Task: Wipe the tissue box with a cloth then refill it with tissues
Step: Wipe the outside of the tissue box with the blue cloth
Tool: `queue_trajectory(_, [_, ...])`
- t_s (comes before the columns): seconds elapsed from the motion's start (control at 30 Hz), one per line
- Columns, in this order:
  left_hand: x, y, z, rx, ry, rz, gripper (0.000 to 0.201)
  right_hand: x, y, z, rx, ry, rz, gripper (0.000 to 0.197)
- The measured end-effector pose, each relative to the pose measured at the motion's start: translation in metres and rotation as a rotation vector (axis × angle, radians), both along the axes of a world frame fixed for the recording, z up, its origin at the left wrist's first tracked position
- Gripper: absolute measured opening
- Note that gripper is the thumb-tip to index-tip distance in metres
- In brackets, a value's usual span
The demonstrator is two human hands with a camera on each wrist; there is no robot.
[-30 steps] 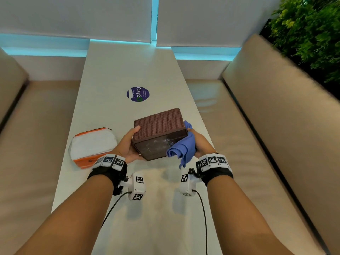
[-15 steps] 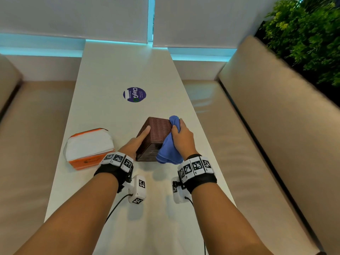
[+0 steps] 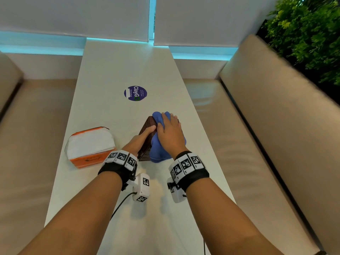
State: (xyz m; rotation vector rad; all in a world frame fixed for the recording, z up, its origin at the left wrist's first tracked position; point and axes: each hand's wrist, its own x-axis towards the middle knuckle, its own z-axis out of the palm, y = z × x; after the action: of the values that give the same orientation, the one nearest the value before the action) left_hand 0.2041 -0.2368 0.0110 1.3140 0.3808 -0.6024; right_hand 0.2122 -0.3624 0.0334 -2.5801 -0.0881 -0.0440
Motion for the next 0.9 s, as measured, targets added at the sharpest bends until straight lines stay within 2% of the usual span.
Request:
queue_trajectory(0.03, [0.001, -0.001, 0.002, 0.004, -0.003, 0.003, 0.059, 0.002, -0.001, -0.002, -0.001, -0.009, -0.034, 0.045])
queue_trajectory(0.2, [0.008, -0.001, -0.008, 0.087, 0.008, -0.026, 0.103, 0.008, -0.013, -0.005, 0.09, 0.055, -0.119, 0.043])
queue_trajectory(0.4, [0.01, 0.003, -0.012, 0.133, 0.024, -0.015, 0.109, 0.004, -0.027, -0.003, 0.36, 0.103, -0.244, 0.031])
queue_trajectory(0.6, [0.003, 0.002, -0.006, 0.158, 0.039, 0.008, 0.118, 0.011, -0.039, -0.005, 0.472, 0.275, -0.372, 0.04])
queue_trajectory(0.73, [-0.007, -0.002, 0.009, 0.217, 0.034, 0.031, 0.107, 0.009, -0.044, -0.002, 0.554, 0.382, -0.363, 0.043])
queue_trajectory(0.77, [-0.007, -0.002, 0.009, 0.235, 0.038, 0.032, 0.11, 0.008, -0.044, -0.001, 0.606, 0.405, -0.364, 0.044])
queue_trajectory(0.9, [0.001, 0.002, -0.015, 0.324, 0.05, 0.016, 0.148, 0.007, -0.055, -0.001, 0.898, 0.523, -0.466, 0.052])
